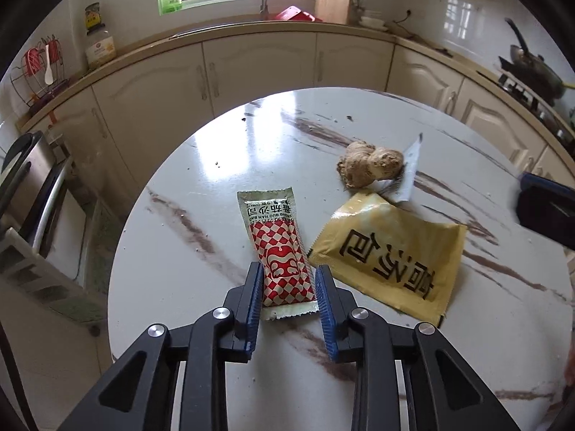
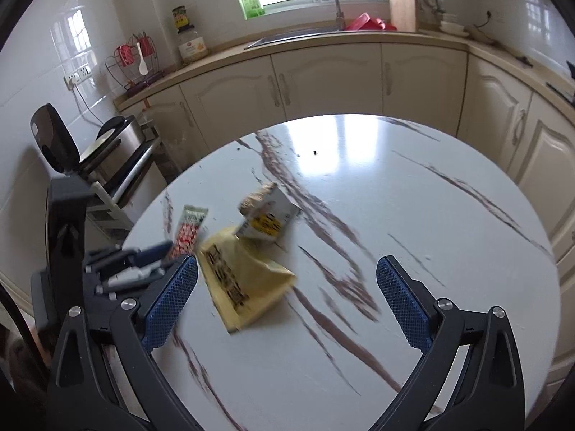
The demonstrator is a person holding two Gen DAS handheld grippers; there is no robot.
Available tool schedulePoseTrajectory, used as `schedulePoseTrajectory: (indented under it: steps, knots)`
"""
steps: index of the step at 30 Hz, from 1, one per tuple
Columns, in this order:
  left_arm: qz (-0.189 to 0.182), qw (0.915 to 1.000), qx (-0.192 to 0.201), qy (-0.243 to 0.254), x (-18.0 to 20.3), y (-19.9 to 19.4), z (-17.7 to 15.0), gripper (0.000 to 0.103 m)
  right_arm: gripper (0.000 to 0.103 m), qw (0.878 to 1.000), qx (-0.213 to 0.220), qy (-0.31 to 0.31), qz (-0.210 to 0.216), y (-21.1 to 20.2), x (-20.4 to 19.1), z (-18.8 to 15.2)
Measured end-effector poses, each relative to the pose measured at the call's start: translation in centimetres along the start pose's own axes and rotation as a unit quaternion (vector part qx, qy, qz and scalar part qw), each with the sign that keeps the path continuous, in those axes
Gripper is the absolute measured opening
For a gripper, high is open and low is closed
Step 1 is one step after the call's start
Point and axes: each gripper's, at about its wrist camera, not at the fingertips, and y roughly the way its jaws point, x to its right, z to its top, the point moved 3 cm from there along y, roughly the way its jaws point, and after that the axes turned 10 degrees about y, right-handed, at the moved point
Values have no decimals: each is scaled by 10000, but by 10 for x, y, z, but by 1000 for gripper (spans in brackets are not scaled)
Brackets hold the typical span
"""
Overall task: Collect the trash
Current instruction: 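Grasp red-and-white ketchup packet with left tool while right tool grasps silver foil packet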
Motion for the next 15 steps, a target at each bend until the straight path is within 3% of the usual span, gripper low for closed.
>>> schedulePoseTrajectory:
  steps: [1, 2, 4, 6, 9, 10, 12, 14, 15]
  knots:
    - [-64, 9999, 75, -35, -4, -5, -3, 18, 100, 10000, -44, -16, -32, 9, -6, 3]
    - [-117, 9999, 76, -34, -8, -12, -9, 7, 99, 10000, -80, 0, -20, 18, -10, 5]
    - [-256, 9996, 120, 33, -14, -21, -16, 7, 95, 9998, -183, 3, -79, 33, -16, 7]
    - [-96, 9996, 175, 201, -16, -31, -24, 6, 86, 9994, -266, 85, -190, 50, -16, 10]
    - [-212, 9994, 189, 175, -20, -36, -34, 6, 68, 9986, -398, 141, -323, 65, -14, 8]
    - [-275, 9993, 189, 143, -23, -37, -36, 6, 56, 9984, -445, 118, -343, 69, -13, 8]
    - [-308, 9992, 233, 130, -26, -41, -42, 6, 42, 9985, -465, 71, -277, 69, -12, 4]
    - [-406, 9988, 256, 80, -30, -47, -47, 6, 12, 9983, -541, 39, -197, 67, -9, 0]
    - [-480, 9985, 275, 28, -30, -53, -49, 5, 12, 9984, -540, 44, -171, 65, -6, -1]
